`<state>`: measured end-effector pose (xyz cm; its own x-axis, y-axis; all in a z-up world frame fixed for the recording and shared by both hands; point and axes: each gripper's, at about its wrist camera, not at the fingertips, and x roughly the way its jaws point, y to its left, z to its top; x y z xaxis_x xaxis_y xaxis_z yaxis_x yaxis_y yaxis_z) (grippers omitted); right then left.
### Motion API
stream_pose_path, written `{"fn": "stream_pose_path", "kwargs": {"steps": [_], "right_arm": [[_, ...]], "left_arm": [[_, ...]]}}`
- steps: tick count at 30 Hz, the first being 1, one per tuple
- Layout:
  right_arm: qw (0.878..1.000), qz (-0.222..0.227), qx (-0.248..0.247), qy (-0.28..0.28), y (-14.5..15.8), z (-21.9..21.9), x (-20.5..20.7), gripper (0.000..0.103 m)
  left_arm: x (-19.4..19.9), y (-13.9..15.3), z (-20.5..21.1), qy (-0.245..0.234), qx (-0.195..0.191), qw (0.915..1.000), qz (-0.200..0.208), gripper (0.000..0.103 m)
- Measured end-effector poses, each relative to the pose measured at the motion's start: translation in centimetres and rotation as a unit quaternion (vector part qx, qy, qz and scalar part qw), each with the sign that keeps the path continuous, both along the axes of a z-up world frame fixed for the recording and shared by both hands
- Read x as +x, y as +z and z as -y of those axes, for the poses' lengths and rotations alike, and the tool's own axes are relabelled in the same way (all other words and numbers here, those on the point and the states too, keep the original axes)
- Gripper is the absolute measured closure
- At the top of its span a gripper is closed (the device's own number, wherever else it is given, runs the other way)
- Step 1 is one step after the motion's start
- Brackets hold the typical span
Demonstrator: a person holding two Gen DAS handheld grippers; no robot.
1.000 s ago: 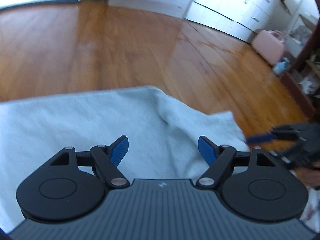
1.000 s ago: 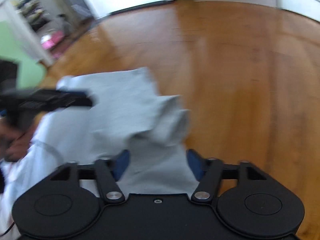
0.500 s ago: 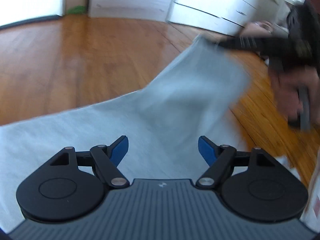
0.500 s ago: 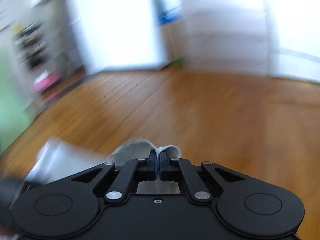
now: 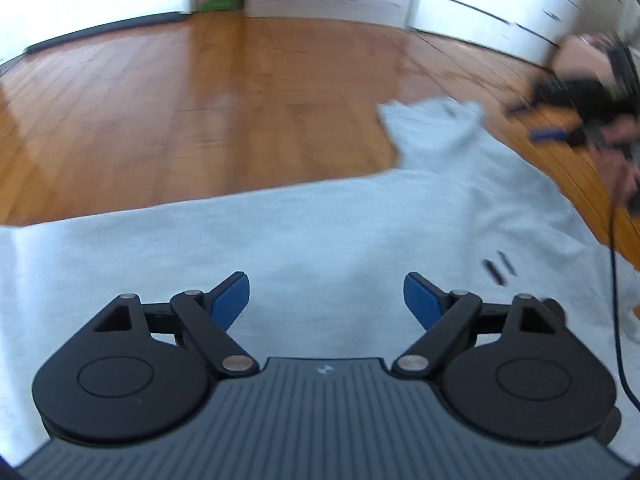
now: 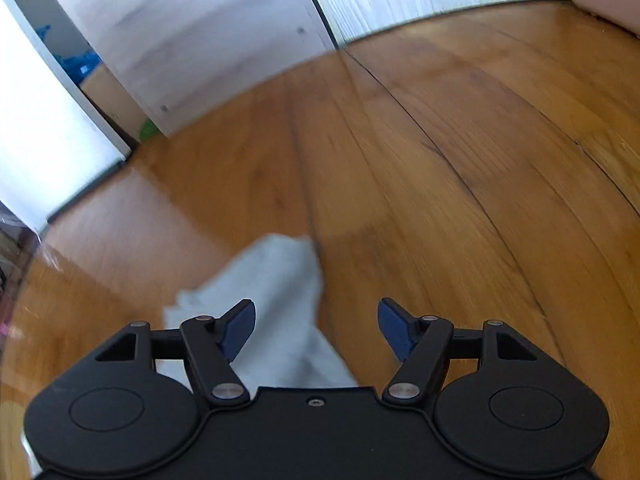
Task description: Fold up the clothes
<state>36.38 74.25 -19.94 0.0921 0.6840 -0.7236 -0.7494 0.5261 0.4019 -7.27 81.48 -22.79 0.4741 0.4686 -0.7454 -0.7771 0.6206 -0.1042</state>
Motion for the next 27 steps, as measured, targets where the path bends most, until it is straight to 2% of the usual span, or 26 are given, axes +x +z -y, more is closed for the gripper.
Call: {"fn": "stream_pose_path", "kwargs": {"steps": [1,4,5,6,7,8,9,10,12,14,15,17,19,21,22,23,24,25,26,27], "right_arm": [[1.000,0.005,-0.004,0.007,-0.4,0.0,0.0,0.030],[0.998,0.009,-0.031,0.049,-1.4,-1.6,-1.2,0.031],[0.997,0.022,-0.041,0.069,-1.5,-1.8,-2.2,0.031],[0.993,0.056,-0.046,0.090,-1.6,-2.1,-3.9,0.033],[0.987,0.094,-0.053,0.119,-1.8,-2.5,-5.2,0.040],[0.978,0.137,-0.056,0.150,-2.1,-2.7,-6.7,0.070],[0.965,0.178,-0.053,0.184,-2.2,-3.0,-8.1,0.093],[0.957,0.204,-0.049,0.202,-2.0,-3.6,-8.7,0.101],[0.956,0.237,-0.038,0.171,-1.1,-4.9,-8.5,0.101],[0.957,0.255,-0.034,0.132,-0.6,-5.9,-7.7,0.101],[0.959,0.257,-0.038,0.109,-0.6,-6.3,-7.1,0.101],[0.963,0.252,-0.071,0.060,-1.3,-7.1,-5.8,0.099],[0.962,0.255,-0.097,0.034,-2.0,-7.0,-5.0,0.097],[0.967,0.237,-0.089,0.011,-2.0,-6.0,-4.3,0.095],[0.974,0.214,-0.072,0.004,-1.7,-5.0,-4.1,0.088],[0.980,0.189,-0.056,-0.001,-1.5,-4.1,-3.8,0.071],[0.986,0.160,-0.040,0.002,-1.4,-3.0,-3.4,0.062],[0.991,0.132,-0.017,0.014,-1.2,-1.9,-3.3,0.051],[0.994,0.103,0.010,0.045,-1.0,-0.7,-3.2,0.039],[0.993,0.077,0.027,0.081,-0.8,0.2,-3.3,0.032]], "left_arm": [[-1.1,0.3,-0.6,0.014,0.008,0.9999,-0.003,0.018],[-4.8,0.8,-3.9,0.085,0.029,0.9942,-0.058,0.018],[-6.0,1.0,-5.0,0.109,0.036,0.9904,-0.076,0.018],[-7.6,1.3,-6.1,0.134,0.040,0.9865,-0.086,0.018],[-9.1,1.6,-7.2,0.158,0.043,0.9819,-0.096,0.018],[-10.7,1.8,-8.3,0.182,0.046,0.9765,-0.105,0.018],[-11.4,1.8,-8.8,0.160,0.051,0.9792,-0.114,0.017],[-12.0,1.7,-9.3,0.136,0.056,0.9815,-0.122,0.014],[-12.2,0.4,-9.6,0.092,0.069,0.9774,-0.178,0.015],[-12.6,-0.7,-9.8,0.086,0.072,0.9723,-0.205,0.029],[-12.8,-1.3,-9.9,0.084,0.074,0.9696,-0.218,0.031],[-12.9,-1.4,-10.1,0.088,0.079,0.9672,-0.225,0.033],[-12.9,-1.4,-10.4,0.098,0.088,0.9639,-0.231,0.034],[-12.9,-1.6,-10.8,0.101,0.087,0.9649,-0.226,0.047],[-12.8,-1.7,-10.9,0.103,0.086,0.9654,-0.224,0.068],[-12.8,-1.7,-11.1,0.105,0.085,0.9659,-0.221,0.091],[-12.4,-2.2,-11.3,0.099,0.097,0.9590,-0.247,0.097],[-11.8,-2.6,-11.2,0.091,0.117,0.9503,-0.274,0.098],[-11.4,-2.8,-11.2,0.086,0.129,0.9442,-0.291,0.098],[-11.0,-2.9,-11.1,0.081,0.141,0.9379,-0.307,0.098]]}}
